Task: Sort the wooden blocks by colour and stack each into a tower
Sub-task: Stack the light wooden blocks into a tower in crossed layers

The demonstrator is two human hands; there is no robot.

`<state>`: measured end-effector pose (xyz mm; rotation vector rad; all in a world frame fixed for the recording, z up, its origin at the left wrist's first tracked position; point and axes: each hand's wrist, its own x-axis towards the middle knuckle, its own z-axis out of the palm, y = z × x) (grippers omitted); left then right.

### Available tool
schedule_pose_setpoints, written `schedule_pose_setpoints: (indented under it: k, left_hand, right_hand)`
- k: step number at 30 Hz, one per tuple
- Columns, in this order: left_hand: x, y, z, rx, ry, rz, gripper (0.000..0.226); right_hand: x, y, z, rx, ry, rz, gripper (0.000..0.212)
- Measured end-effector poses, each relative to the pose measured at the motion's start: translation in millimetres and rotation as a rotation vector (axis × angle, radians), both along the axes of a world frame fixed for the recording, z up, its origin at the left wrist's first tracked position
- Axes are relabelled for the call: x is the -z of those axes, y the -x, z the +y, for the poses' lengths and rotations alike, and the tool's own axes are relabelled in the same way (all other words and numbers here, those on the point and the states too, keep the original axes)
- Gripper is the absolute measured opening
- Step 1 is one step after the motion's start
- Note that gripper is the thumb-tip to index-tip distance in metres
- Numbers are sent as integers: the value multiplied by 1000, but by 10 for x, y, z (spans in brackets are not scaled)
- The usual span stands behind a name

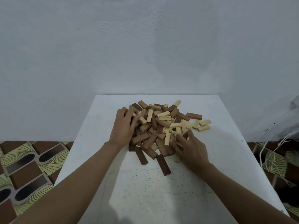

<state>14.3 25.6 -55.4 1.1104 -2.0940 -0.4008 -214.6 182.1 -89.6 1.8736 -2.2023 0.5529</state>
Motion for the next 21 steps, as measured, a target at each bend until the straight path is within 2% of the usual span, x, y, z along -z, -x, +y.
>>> schedule_pose_setpoints:
  k: [5,9,11,14,15,17,19,21]
  left_hand:
    - [144,186,-64,123,-55,-126,35]
    - [116,87,13,137,-46,-88,34]
    - [32,14,103,137,0,-84,32]
    - [-25,-132,297,169,41,-135,29]
    - [-10,-184,361,193,53,-169,35]
    - [50,-287,486,243,31,-262,60]
    - [94,-358,567,258,-23,-344,93]
    - [99,-389,588,270,-41,-411,113]
  right_hand:
    - [-101,13,-168,-11,133,-83,39]
    - [-467,-204,-558,-121,293,-232,36]
    - [-592,-326,-745,-222,248,-210,33]
    - [-534,-435,-894,-342,33,-83,39]
    - [-481,-438,-897,-365,-19,-31,42]
    - [-405,-428,-810,-379,-15,-7,46]
    - [-403,-387,-612,-337,33,-64,51]
    - [-408,-331,-318,-298,-9,-110,64]
